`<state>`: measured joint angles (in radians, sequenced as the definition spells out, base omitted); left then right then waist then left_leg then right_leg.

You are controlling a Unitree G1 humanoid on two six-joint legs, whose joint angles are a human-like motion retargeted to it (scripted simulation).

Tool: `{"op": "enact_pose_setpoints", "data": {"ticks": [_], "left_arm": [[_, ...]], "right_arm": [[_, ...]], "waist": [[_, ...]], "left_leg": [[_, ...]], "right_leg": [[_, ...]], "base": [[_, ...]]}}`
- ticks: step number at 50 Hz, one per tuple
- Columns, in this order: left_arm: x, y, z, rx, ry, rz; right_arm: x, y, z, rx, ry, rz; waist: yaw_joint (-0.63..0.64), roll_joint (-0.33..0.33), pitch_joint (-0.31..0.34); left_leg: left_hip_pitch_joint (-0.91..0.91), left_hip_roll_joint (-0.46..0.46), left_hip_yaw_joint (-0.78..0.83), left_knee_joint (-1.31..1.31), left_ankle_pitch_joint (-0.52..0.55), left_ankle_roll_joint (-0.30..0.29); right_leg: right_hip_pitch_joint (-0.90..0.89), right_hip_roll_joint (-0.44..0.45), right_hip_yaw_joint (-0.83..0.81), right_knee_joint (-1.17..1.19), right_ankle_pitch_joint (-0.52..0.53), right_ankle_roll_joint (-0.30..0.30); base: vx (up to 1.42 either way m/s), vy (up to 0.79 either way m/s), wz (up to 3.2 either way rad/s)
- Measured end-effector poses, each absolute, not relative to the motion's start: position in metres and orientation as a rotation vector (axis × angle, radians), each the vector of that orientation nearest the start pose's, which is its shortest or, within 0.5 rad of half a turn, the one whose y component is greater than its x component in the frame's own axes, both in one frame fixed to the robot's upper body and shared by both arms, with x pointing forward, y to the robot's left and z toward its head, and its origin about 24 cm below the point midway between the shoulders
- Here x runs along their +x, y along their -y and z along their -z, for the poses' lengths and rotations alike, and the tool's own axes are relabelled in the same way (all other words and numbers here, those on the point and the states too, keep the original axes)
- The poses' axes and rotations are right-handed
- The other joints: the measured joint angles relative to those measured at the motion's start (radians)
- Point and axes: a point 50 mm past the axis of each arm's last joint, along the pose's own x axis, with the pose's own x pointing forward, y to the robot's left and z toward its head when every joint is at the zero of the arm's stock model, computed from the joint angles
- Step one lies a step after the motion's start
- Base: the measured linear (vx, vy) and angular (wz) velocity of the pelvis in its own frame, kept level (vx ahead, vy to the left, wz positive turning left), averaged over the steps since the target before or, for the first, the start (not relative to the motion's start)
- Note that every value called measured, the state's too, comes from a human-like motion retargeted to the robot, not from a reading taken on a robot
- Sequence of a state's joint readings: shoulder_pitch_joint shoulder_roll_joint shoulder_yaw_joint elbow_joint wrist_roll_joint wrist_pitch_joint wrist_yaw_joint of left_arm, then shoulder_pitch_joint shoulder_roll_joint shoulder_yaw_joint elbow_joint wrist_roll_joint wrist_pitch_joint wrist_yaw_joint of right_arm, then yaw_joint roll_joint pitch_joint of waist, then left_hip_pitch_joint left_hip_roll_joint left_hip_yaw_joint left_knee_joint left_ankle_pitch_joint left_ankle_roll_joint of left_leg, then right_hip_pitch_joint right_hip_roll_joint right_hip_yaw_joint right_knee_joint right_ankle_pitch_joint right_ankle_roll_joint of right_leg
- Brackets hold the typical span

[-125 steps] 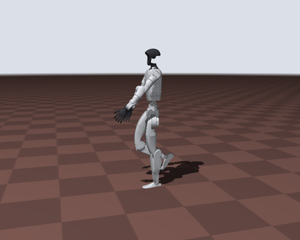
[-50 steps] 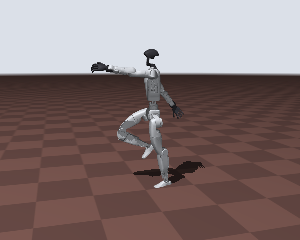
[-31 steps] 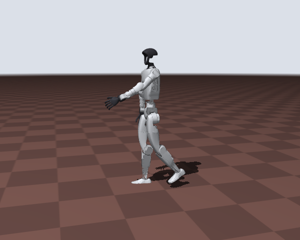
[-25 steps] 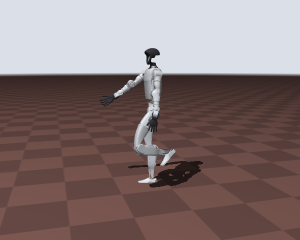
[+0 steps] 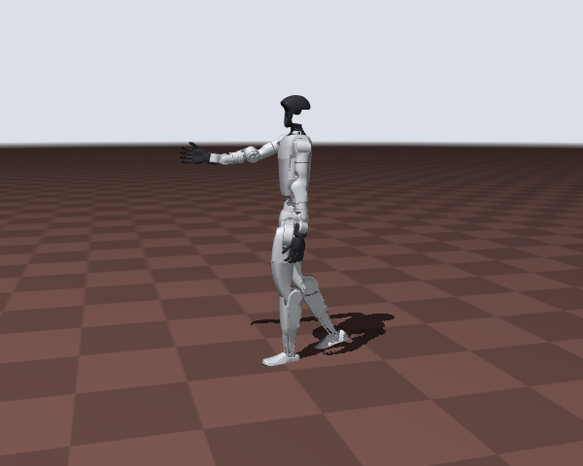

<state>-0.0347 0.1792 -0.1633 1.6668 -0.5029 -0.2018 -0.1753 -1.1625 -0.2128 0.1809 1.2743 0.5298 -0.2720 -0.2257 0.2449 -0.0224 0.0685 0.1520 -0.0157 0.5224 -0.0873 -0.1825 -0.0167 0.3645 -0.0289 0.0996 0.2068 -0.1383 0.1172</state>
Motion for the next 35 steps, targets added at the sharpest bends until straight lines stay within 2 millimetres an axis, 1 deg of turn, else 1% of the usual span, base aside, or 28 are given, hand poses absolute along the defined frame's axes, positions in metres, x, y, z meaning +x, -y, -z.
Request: {"op": "enact_pose_setpoints", "data": {"ticks": [1, 2, 3, 4, 5, 6, 7, 8, 9, 10, 12, 13, 15, 16, 17, 19, 20, 21, 23, 25, 27, 28, 30, 31, 32, 33, 34, 35], "left_arm": [[0.076, -0.225, 0.166, -0.11, -1.257, -0.187], [0.13, -0.227, 0.153, -0.034, -1.149, -0.105], [0.186, -0.228, 0.131, 0.046, -1.035, -0.034], [0.24, -0.229, 0.1, 0.116, -0.91, 0.004], [0.29, -0.228, 0.061, 0.178, -0.779, 0.022], [0.332, -0.226, 0.017, 0.232, -0.647, 0.027], [0.366, -0.223, -0.03, 0.282, -0.517, 0.025], [0.392, -0.22, -0.08, 0.327, -0.39, 0.018], [0.411, -0.218, -0.129, 0.364, -0.267, 0.002], [0.423, -0.215, -0.177, 0.395, -0.147, -0.019], [0.428, -0.214, -0.258, 0.44, 0.058, -0.068], [0.426, -0.214, -0.291, 0.466, 0.138, -0.091], [0.416, -0.219, -0.346, 0.529, 0.25, -0.131], [0.41, -0.22, -0.365, 0.561, 0.278, -0.144], [0.405, -0.222, -0.382, 0.59, 0.3, -0.156], [0.397, -0.222, -0.402, 0.628, 0.319, -0.168], [0.396, -0.221, -0.406, 0.641, 0.323, -0.169], [0.397, -0.219, -0.403, 0.644, 0.318, -0.159], [0.404, -0.213, -0.388, 0.632, 0.302, -0.124], [0.415, -0.205, -0.357, 0.579, 0.279, -0.074], [0.426, -0.195, -0.307, 0.471, 0.227, -0.04], [0.43, -0.19, -0.277, 0.406, 0.184, -0.036], [0.43, -0.18, -0.203, 0.355, 0.031, 0.004], [0.422, -0.177, -0.153, 0.372, -0.089, 0.056], [0.406, -0.176, -0.1, 0.382, -0.226, 0.117], [0.38, -0.177, -0.043, 0.381, -0.398, 0.194], [0.342, -0.182, 0.013, 0.332, -0.574, 0.265], [0.295, -0.187, 0.063, 0.251, -0.746, 0.326]], "right_arm": [[0.406, 0.154, -0.108, 0.067, -0.041, 0.157], [0.382, 0.163, -0.051, 0.013, -0.209, 0.145], [0.35, 0.174, 0.003, -0.039, -0.405, 0.135], [0.309, 0.188, 0.052, -0.071, -0.612, 0.134], [0.26, 0.201, 0.094, -0.087, -0.828, 0.136], [0.206, 0.211, 0.126, -0.074, -1.026, 0.141], [0.15, 0.219, 0.149, -0.045, -1.21, 0.146], [0.096, 0.225, 0.163, -0.002, -1.365, 0.155], [0.044, 0.228, 0.17, 0.043, -1.495, 0.165], [-0.007, 0.23, 0.17, 0.089, -1.612, 0.178], [-0.098, 0.232, 0.157, 0.14, -1.813, 0.202], [-0.14, 0.233, 0.143, 0.159, -1.909, 0.219], [-0.211, 0.232, 0.109, 0.213, -2.082, 0.274], [-0.237, 0.231, 0.091, 0.254, -2.144, 0.325], [-0.26, 0.229, 0.074, 0.293, -2.197, 0.379], [-0.288, 0.224, 0.05, 0.364, -2.248, 0.488], [-0.297, 0.221, 0.042, 0.392, -2.258, 0.533], [-0.298, 0.219, 0.041, 0.405, -2.248, 0.554], [-0.291, 0.217, 0.049, 0.418, -2.204, 0.571], [-0.269, 0.216, 0.07, 0.406, -2.127, 0.567], [-0.233, 0.216, 0.099, 0.368, -2.045, 0.558], [-0.21, 0.216, 0.114, 0.341, -2.01, 0.542], [-0.152, 0.213, 0.143, 0.279, -1.931, 0.429], [-0.114, 0.213, 0.157, 0.251, -1.844, 0.382], [-0.073, 0.212, 0.167, 0.224, -1.749, 0.341], [-0.027, 0.213, 0.173, 0.202, -1.639, 0.311], [0.024, 0.219, 0.172, 0.164, -1.513, 0.3], [0.076, 0.225, 0.166, 0.124, -1.377, 0.301]], "waist": [[-0.048, 0.019, -0.012], [-0.089, 0.032, -0.027], [-0.12, 0.031, -0.048], [-0.147, 0.034, -0.052], [-0.174, 0.038, -0.046], [-0.206, 0.047, -0.029], [-0.24, 0.056, -0.013], [-0.278, 0.065, -0.001], [-0.318, 0.073, 0.006], [-0.359, 0.081, 0.009], [-0.428, 0.1, 0.008], [-0.454, 0.109, 0.008], [-0.49, 0.115, 0.007], [-0.498, 0.114, 0.006], [-0.504, 0.112, 0.005], [-0.507, 0.105, 0.0], [-0.506, 0.102, -0.004], [-0.505, 0.097, -0.011], [-0.5, 0.086, -0.024], [-0.495, 0.074, -0.024], [-0.491, 0.05, 0.004], [-0.483, 0.027, 0.027], [-0.409, -0.023, 0.06], [-0.344, -0.047, 0.067], [-0.28, -0.073, 0.075], [-0.219, -0.104, 0.084], [-0.189, -0.123, 0.054], [-0.173, -0.135, 0.004]], "left_leg": [[0.009, 0.013, -0.035, 0.0, 0.006, -0.007], [0.008, 0.022, -0.068, 0.0, 0.009, -0.012], [-0.012, 0.019, -0.095, 0.0, 0.008, -0.011], [-0.014, 0.019, -0.12, 0.0, 0.001, -0.017], [-0.008, 0.019, -0.144, 0.0, -0.008, -0.026], [0.009, 0.023, -0.168, 0.0, -0.019, -0.041], [0.024, 0.026, -0.192, 0.0, -0.029, -0.053], [0.034, 0.029, -0.218, 0.0, -0.036, -0.062], [0.038, 0.031, -0.243, 0.0, -0.041, -0.065], [0.038, 0.032, -0.268, 0.0, -0.045, -0.066], [0.044, 0.041, -0.304, 0.0, -0.053, -0.057], [0.052, 0.044, -0.315, 0.0, -0.057, -0.052], [0.069, 0.044, -0.326, 0.0, -0.065, -0.042], [0.079, 0.041, -0.328, 0.0, -0.067, -0.041], [0.089, 0.039, -0.329, 0.0, -0.068, -0.041], [0.105, 0.037, -0.332, 0.0, -0.067, -0.046], [0.112, 0.037, -0.336, 0.0, -0.066, -0.05], [0.117, 0.037, -0.342, 0.0, -0.064, -0.053], [0.13, 0.034, -0.359, 0.0, -0.064, -0.059], [0.158, 0.029, -0.384, 0.0, -0.068, -0.064], [0.222, 0.012, -0.428, 0.006, -0.076, -0.063], [0.259, -0.006, -0.453, 0.022, -0.083, -0.058], [0.31, -0.051, -0.462, 0.071, -0.082, -0.034], [0.305, -0.073, -0.438, 0.135, -0.068, -0.012], [0.28, -0.094, -0.407, 0.234, -0.064, 0.003], [0.218, -0.112, -0.362, 0.405, -0.081, 0.002], [0.055, -0.097, -0.325, 0.691, -0.125, 0.001], [-0.16, -0.066, -0.292, 1.033, -0.183, 0.0]], "right_leg": [[-0.096, 0.02, -0.05, 0.213, 0.011, -0.02], [-0.21, 0.027, -0.099, 0.439, 0.018, -0.039], [-0.361, 0.008, -0.146, 0.69, 0.018, -0.057], [-0.482, -0.017, -0.183, 0.907, 0.005, -0.082], [-0.587, -0.046, -0.217, 1.107, -0.015, -0.112], [-0.665, -0.067, -0.235, 1.267, -0.05, -0.136], [-0.742, -0.085, -0.249, 1.415, -0.083, -0.156], [-0.817, -0.098, -0.256, 1.539, -0.109, -0.165], [-0.894, -0.107, -0.26, 1.638, -0.126, -0.167], [-0.971, -0.114, -0.262, 1.724, -0.139, -0.166], [-1.099, -0.116, -0.261, 1.81, -0.158, -0.166], [-1.15, -0.116, -0.259, 1.827, -0.17, -0.172], [-1.231, -0.123, -0.253, 1.82, -0.196, -0.195], [-1.254, -0.128, -0.253, 1.789, -0.212, -0.21], [-1.271, -0.131, -0.254, 1.748, -0.225, -0.221], [-1.269, -0.121, -0.262, 1.612, -0.243, -0.228], [-1.256, -0.111, -0.267, 1.525, -0.248, -0.224], [-1.225, -0.1, -0.274, 1.408, -0.246, -0.214], [-1.134, -0.088, -0.295, 1.134, -0.238, -0.192], [-0.973, -0.087, -0.344, 0.776, -0.209, -0.162], [-0.719, -0.081, -0.411, 0.321, -0.111, -0.11], [-0.574, -0.075, -0.439, 0.083, -0.028, -0.074], [-0.374, -0.066, -0.442, -0.226, 0.121, -0.008], [-0.329, -0.071, -0.41, -0.267, 0.143, 0.009], [-0.289, -0.083, -0.376, -0.294, 0.157, 0.022], [-0.26, -0.106, -0.336, -0.294, 0.155, 0.025], [-0.276, -0.12, -0.311, -0.294, 0.153, 0.014], [-0.314, -0.129, -0.293, -0.294, 0.152, -0.005]], "base": [[0.43, 0.24, 1.81], [0.37, 0.19, 1.64], [0.37, 0.16, 1.46], [0.39, 0.14, 1.32], [0.43, 0.13, 1.3], [0.46, 0.13, 1.3], [0.47, 0.12, 1.32], [0.48, 0.11, 1.32], [0.48, 0.09, 1.29], [0.49, 0.08, 1.15], [0.5, 0.06, 0.85], [0.51, 0.03, 0.5], [0.51, 0.0, 0.19], [0.5, -0.02, 0.0], [0.5, -0.04, -0.04], [0.49, -0.06, 0.03], [0.48, -0.08, 0.14], [0.48, -0.09, 0.2], [0.49, -0.09, 0.32], [0.52, -0.08, 0.59], [0.59, -0.1, 0.91], [0.63, -0.15, 0.6], [0.6, -0.2, -0.4], [0.54, -0.24, -1.47], [0.49, -0.25, -1.98], [0.41, -0.22, -1.7], [0.32, -0.18, -1.2], [0.3, -0.11, -0.76]]}}
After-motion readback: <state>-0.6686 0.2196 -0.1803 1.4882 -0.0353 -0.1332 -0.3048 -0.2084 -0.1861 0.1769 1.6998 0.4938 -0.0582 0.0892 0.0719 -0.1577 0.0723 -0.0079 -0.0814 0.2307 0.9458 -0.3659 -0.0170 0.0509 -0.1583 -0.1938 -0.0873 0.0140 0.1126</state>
